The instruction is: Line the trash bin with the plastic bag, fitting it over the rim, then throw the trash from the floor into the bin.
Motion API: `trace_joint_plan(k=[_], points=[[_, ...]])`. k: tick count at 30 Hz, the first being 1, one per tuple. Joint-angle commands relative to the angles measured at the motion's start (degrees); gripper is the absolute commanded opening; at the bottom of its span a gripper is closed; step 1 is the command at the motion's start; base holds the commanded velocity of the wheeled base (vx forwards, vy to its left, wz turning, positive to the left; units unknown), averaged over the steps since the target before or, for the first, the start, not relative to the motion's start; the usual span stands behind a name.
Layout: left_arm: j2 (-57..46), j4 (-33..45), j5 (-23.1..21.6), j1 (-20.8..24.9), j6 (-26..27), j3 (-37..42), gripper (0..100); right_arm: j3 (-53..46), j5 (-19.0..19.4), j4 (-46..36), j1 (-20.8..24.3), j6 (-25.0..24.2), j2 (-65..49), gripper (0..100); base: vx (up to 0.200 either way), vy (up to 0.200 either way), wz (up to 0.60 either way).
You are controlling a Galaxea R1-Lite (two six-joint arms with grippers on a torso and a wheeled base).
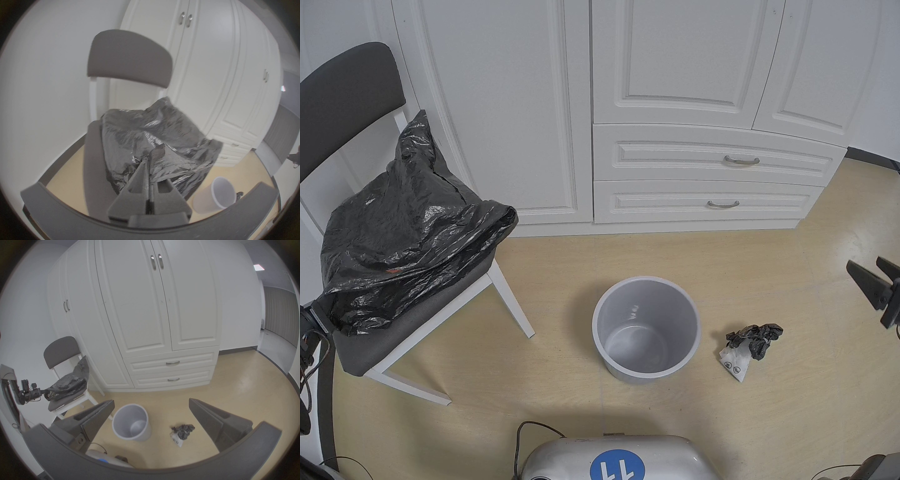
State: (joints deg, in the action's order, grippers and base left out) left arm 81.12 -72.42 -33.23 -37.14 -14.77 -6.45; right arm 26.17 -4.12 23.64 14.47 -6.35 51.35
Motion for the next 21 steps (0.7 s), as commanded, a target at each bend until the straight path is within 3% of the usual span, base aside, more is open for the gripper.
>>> trace_joint_plan(k=[1, 2, 3, 4, 5, 7, 8, 9, 11, 21], points=[[-14.93, 0.53, 3.09, 14.64, -6.41, -0.67, 0, 5.47, -14.78, 9.94, 9.88, -0.68, 16.15, 100, 0.0, 0.0, 0.0], [-16.17, 1.15, 5.9, 19.74, -6.67, -1.64, 0, 5.56, -18.29, 14.77, 12.51, -0.77, 20.02, 100, 0.0, 0.0, 0.0], [-16.78, 1.67, 8.27, 23.61, -6.67, -2.52, 0, 5.38, -18.91, 18.11, 13.92, -0.68, 22.31, 100, 0.0, 0.0, 0.0], [-16.78, 1.67, 8.27, 23.61, -6.67, -2.52, 0, 5.38, -18.91, 18.11, 13.92, -0.68, 22.31, 100, 0.0, 0.0, 0.0], [-17.66, 2.81, 13.19, 31.08, -6.67, -4.36, 0, 4.59, -18.38, 23.3, 16.91, -0.5, 25.82, 100, 0.0, 0.0, 0.0], [-18.36, 4.13, 18.29, 38.99, -6.67, -6.47, 0, 4.06, -17.85, 26.72, 20.16, -0.5, 28.81, 100, 0.0, 0.0, 0.0], [-18.45, 4.22, 18.64, 39.61, -6.67, -6.65, 0, 3.97, -17.85, 26.99, 20.42, -0.5, 28.99, 100, 0.0, 0.0, 0.0], [-18.98, 5.19, 23.3, 46.46, -6.67, -8.76, 0, 3.53, -17.59, 28.92, 23.15, -0.5, 31.18, 100, 0.0, 0.0, 0.0], [-19.33, 5.72, 28.05, 54.02, -6.58, -11.57, 0, 2.57, -17.5, 29.89, 25.26, -0.5, 33.12, 100, 0.0, 0.0, 0.0], [-19.68, 9.23, 40.17, 72.92, -6.58, -22.64, 0, 1.16, -16.27, 30.15, 31.94, -0.77, 34.08, 100, 0.0, 0.0, 0.0]])
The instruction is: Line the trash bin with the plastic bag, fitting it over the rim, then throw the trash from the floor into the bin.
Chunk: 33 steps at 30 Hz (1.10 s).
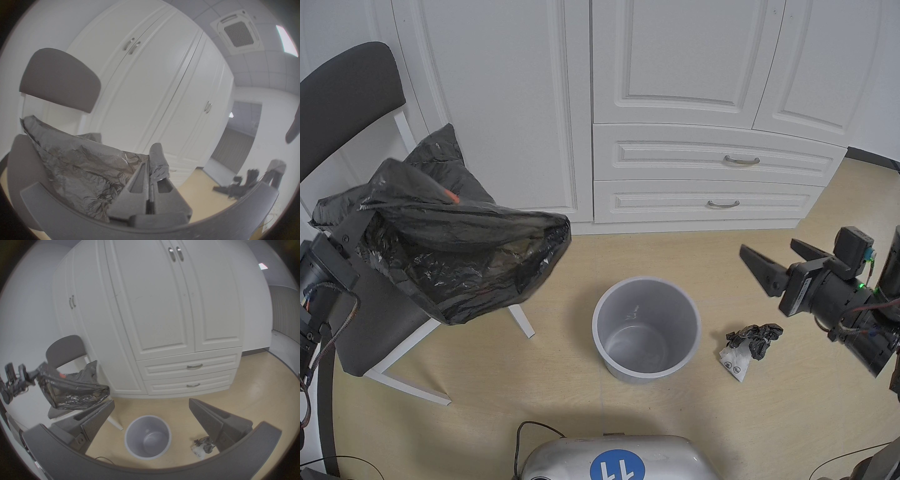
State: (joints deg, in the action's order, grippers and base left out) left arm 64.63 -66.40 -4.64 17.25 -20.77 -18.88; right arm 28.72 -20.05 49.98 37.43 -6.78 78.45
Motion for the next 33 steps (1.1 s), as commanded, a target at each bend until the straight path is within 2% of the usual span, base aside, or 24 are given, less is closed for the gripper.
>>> trace_joint_plan(k=[1, 6, 11, 20, 24, 25, 27, 31, 33], points=[[-3.37, 3.21, 13.43, 20.63, -0.58, -11.53, 0, -2.18, 0.45, 3.81, 9.51, -0.43, 6.72, 100, 0.0, 0.0, 0.0], [-3.99, 3.21, 14.31, 22.39, -0.76, -12.32, 0, -3.06, 1.86, 3.81, 10.3, -1.04, 7.07, 100, 0.0, 0.0, 0.0], [-3.81, 3.21, 14.22, 24.41, -1.82, -13.02, 0, -3.58, 1.86, 3.81, 13.73, -1.22, 9.0, 100, 0.0, 0.0, 0.0], [-2.94, 2.95, 14.22, 24.94, -2.43, -14.34, 0, -4.46, 1.86, 3.9, 17.59, -2.8, 10.06, 100, 0.0, 0.0, 0.0], [-1.7, 2.86, 14.22, 24.94, -2.78, -14.43, 0, -5.96, 2.48, 3.54, 23.13, -2.8, 10.67, 100, 0.0, 0.0, 0.0], [-1.7, 2.86, 14.22, 24.94, -2.78, -14.43, 0, -5.96, 2.48, 3.54, 23.13, -2.8, 10.67, 100, 0.0, 0.0, 0.0], [-1.44, 2.77, 14.4, 24.94, -2.78, -14.52, 0, -6.05, 4.15, 3.81, 27.53, -2.8, 12.96, 100, 0.0, 0.0, 0.0], [-1.62, 2.77, 14.4, 24.94, -2.78, -14.52, 0, -5.43, 4.67, 3.9, 29.37, -3.07, 15.24, 100, 0.0, 0.0, 0.0], [-1.53, 2.77, 14.4, 24.94, -2.69, -14.69, 0, -4.29, 4.58, 4.6, 29.37, -4.74, 17.09, 100, 0.0, 0.0, 0.0]])
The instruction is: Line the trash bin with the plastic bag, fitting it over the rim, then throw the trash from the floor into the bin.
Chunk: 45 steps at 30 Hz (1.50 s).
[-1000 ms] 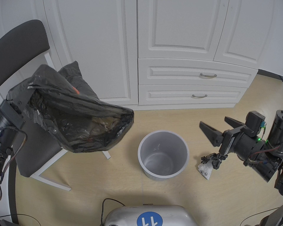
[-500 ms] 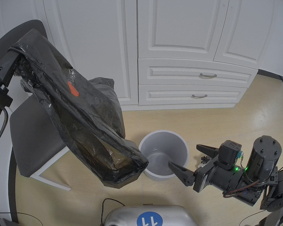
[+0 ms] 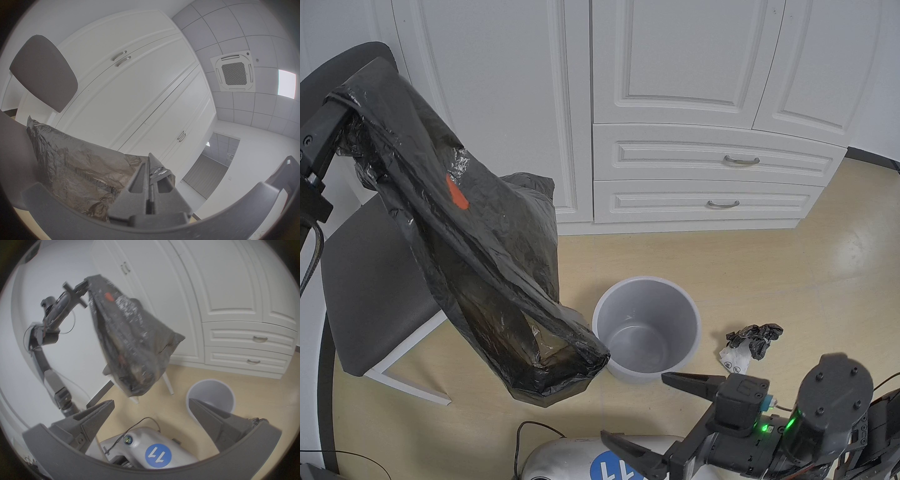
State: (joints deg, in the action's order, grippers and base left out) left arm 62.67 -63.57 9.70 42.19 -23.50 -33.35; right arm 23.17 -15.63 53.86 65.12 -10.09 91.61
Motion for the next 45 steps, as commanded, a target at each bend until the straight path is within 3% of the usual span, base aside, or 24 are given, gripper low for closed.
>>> trace_joint_plan(k=[1, 6, 10, 18, 23, 31, 43, 44, 45], points=[[0.52, -0.15, 0.14, 0.0, 0.04, -0.31, 0, 1.79, -0.19, 1.34, 1.67, -2.65, 4.8, 100, 0.0, 0.0, 0.0], [-0.09, -0.15, 0.14, 0.0, 0.04, -0.48, 0, 4.77, -1.16, 3.45, 1.06, -6.87, 8.85, 100, 0.0, 0.0, 0.0], [-0.18, -0.15, 0.23, 0.0, 0.04, -0.92, 0, 9.26, -5.2, 3.62, 0.71, -11.88, 13.59, 100, 0.0, 0.0, 0.0], [-0.18, -0.15, 1.11, 0.0, -0.05, -1.98, 0, 18.49, -12.32, 3.1, -1.67, -17.42, 20.8, 100, 0.0, 0.0, 0.0], [-0.18, -0.15, 1.11, 0.0, -0.05, -2.42, 0, 21.83, -16.28, 3.53, -2.9, -18.03, 21.85, 100, 0.0, 0.0, 0.0], [-0.27, -0.15, 1.81, -0.62, 0.04, -3.38, 0, 23.32, -19.44, 3.8, -3.07, -18.29, 20.89, 100, 0.0, 0.0, 0.0], [-0.27, -0.15, 2.69, -0.62, 0.04, -4.09, 0, 23.23, -19.62, 3.8, -2.46, -18.12, 18.34, 100, 0.0, 0.0, 0.0], [-0.27, -0.15, 2.69, -0.62, 0.04, -4.09, 0, 23.23, -19.53, 3.8, -2.46, -18.12, 18.25, 0, 0.0, 0.0, 0.0], [-0.09, -0.15, 2.69, -0.62, 0.04, -4.09, 0, 23.14, -19.53, 3.8, -2.28, -18.12, 17.72, 0, 0.0, 0.0, 0.0]])
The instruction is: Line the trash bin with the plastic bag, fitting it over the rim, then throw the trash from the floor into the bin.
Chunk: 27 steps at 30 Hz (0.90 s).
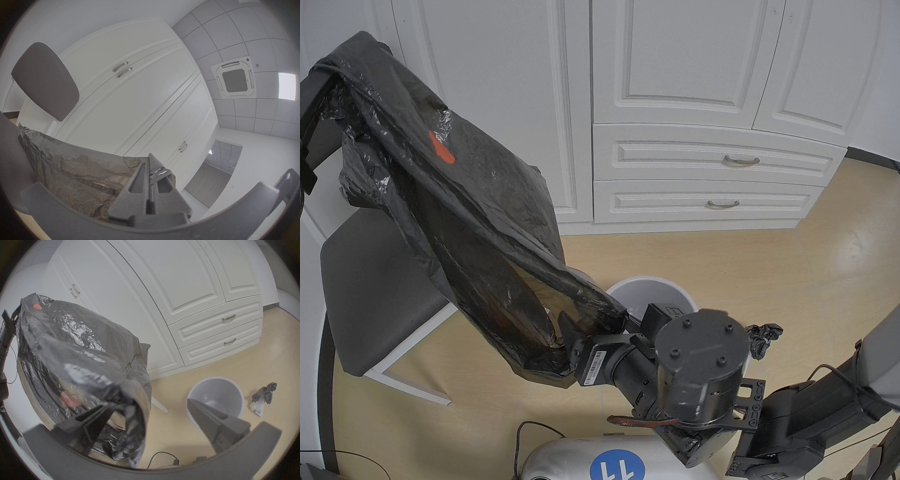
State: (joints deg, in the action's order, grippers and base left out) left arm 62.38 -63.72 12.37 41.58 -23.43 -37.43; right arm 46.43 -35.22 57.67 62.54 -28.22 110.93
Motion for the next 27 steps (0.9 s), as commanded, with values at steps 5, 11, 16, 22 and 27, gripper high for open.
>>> trace_joint_plan(k=[5, 11, 16, 22, 27], points=[[0.55, 0.0, 0.02, -0.01, -0.04, -0.02, 0, -0.56, 0.06, -0.11, 0.66, 0.1, -2.65, 0, 0.0, 0.0, 0.0], [0.46, 0.0, 0.02, -0.01, -0.12, 0.51, 0, -0.38, 0.15, -0.37, -0.75, 0.98, -5.47, 0, 0.0, 0.0, 0.0], [0.73, 0.88, -0.86, 0.08, 0.23, 4.47, 0, -0.2, 0.15, -0.72, -5.23, 4.75, -10.48, 0, 0.0, 0.0, 0.0], [1.25, 0.88, -10.44, 0.43, 4.8, 14.05, 0, -3.28, 0.85, -0.9, -10.86, 15.3, -22.69, 0, 0.0, 0.0, 0.0], [2.66, 0.7, -11.67, 1.48, 6.47, 16.6, 0, -5.04, 1.29, -3.53, -12.18, 20.05, -30.6, 0, 0.0, 0.0, 0.0]])
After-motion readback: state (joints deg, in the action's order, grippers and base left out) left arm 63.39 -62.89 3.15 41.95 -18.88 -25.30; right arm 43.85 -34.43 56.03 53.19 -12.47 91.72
